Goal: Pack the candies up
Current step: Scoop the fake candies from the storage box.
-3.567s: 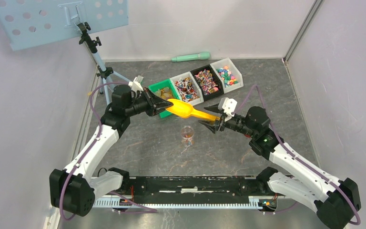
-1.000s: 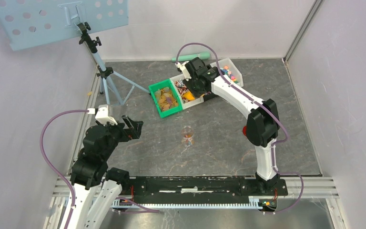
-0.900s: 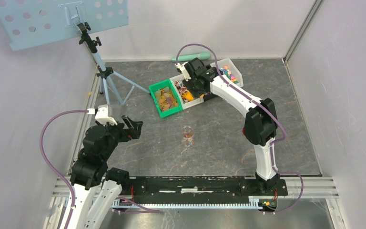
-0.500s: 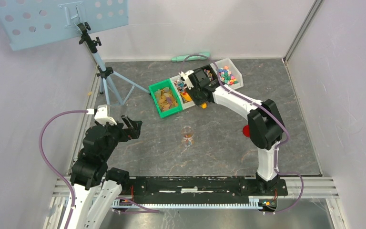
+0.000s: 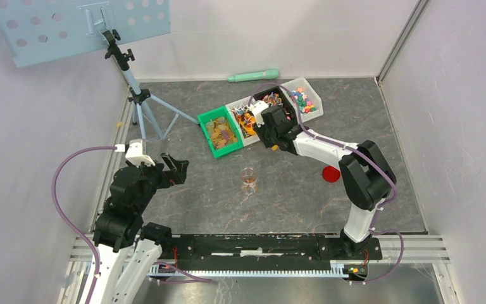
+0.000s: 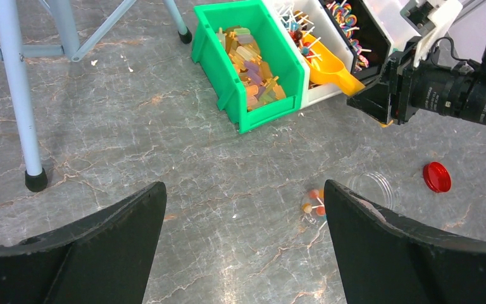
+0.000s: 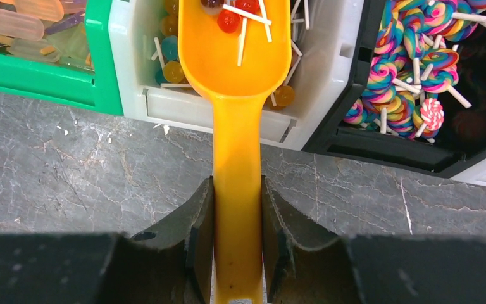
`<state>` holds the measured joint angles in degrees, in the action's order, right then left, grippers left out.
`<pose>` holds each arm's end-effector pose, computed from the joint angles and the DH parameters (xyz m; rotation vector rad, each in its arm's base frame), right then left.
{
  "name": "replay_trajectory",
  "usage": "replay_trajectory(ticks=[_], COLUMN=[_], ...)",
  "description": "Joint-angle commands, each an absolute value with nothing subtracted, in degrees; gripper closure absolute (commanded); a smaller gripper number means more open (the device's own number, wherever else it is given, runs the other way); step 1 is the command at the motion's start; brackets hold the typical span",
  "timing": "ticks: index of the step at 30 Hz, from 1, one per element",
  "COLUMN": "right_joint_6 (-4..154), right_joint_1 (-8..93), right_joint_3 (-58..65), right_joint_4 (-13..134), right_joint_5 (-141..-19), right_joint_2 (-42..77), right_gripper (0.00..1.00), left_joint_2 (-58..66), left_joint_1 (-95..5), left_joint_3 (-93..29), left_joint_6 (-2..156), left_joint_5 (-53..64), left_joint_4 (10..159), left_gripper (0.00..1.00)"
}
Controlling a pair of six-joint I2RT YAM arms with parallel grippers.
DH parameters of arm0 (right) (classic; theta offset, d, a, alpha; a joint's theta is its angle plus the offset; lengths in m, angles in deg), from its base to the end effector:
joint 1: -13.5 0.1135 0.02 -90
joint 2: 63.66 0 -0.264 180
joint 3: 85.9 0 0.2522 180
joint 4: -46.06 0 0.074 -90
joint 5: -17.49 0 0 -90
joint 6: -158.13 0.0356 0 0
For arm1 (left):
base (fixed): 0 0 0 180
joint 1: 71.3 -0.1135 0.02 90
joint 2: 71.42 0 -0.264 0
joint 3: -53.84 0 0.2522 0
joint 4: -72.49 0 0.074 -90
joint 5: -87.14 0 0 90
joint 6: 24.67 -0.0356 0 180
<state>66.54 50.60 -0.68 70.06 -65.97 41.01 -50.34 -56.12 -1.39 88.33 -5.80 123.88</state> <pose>0.3247 0.2405 0.2097 -0.7175 2.2166 0.1788 0.0845 -0.0210 0.3176 -0.1647 1.8846 -0.4099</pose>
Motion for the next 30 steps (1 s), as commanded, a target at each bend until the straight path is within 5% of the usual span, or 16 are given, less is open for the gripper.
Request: replay_trajectory(ticks=[1, 15, 30], right_joint_6=[65.88, 64.98, 58.54], right_joint_1=[50.22, 49.84, 49.71], right_joint_3=[-5.87, -17.31, -20.37], right_joint_4=[62.26, 47.52, 50.71], right_joint_5=[-66.94, -68.58, -72.13], right_joint_2=[36.02, 29.27, 18.07], right_gripper=[1.0, 1.0, 1.0], left_joint_2=[-50.5, -50.39, -50.41], left_joint_1=[-56.1, -56.1, -56.09], left_joint_3=[-2.83, -2.82, -2.72], left_joint_6=[85.71, 85.72, 85.71], left_joint_5=[-6.75, -7.0, -6.95], left_joint_4=[123.12, 123.16, 123.15], left_gripper=[0.0, 0.0, 0.0])
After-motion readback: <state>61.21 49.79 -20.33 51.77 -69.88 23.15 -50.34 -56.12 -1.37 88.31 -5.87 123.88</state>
